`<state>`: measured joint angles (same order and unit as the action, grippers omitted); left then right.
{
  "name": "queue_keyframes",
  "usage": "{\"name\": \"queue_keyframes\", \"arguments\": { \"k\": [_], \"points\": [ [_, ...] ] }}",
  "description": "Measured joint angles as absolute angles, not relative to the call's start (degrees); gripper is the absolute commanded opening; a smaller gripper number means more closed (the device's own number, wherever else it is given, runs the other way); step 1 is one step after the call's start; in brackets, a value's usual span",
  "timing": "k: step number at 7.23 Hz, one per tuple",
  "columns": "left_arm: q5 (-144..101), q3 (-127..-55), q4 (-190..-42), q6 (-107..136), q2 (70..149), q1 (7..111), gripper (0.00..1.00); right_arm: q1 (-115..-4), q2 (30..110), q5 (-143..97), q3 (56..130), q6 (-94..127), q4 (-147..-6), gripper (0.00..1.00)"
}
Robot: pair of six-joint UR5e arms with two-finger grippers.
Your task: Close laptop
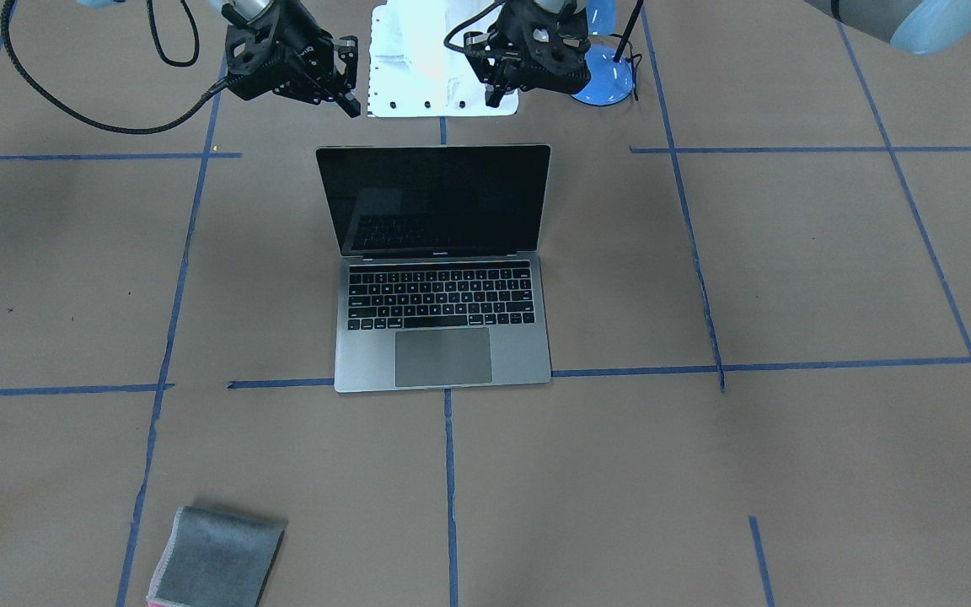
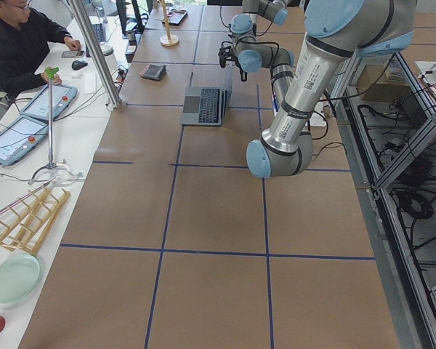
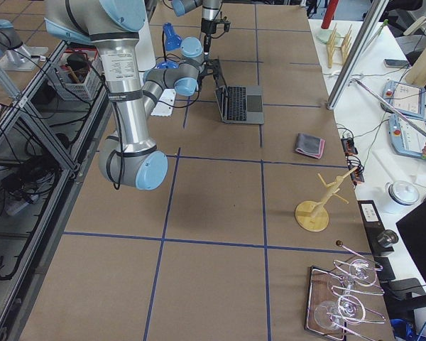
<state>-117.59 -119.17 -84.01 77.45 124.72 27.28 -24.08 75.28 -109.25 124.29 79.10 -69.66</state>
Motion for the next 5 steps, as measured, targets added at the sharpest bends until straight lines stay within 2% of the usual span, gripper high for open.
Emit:
{"name": "queue_keyframes", "arguments": {
  "k": [5],
  "points": [
    [-113.02, -115.21, -84.77, 76.19, 125.77, 26.28, 0.0, -24.32, 72.09, -101.13, 121.21, 78.46, -69.93, 0.02]
  ]
}}
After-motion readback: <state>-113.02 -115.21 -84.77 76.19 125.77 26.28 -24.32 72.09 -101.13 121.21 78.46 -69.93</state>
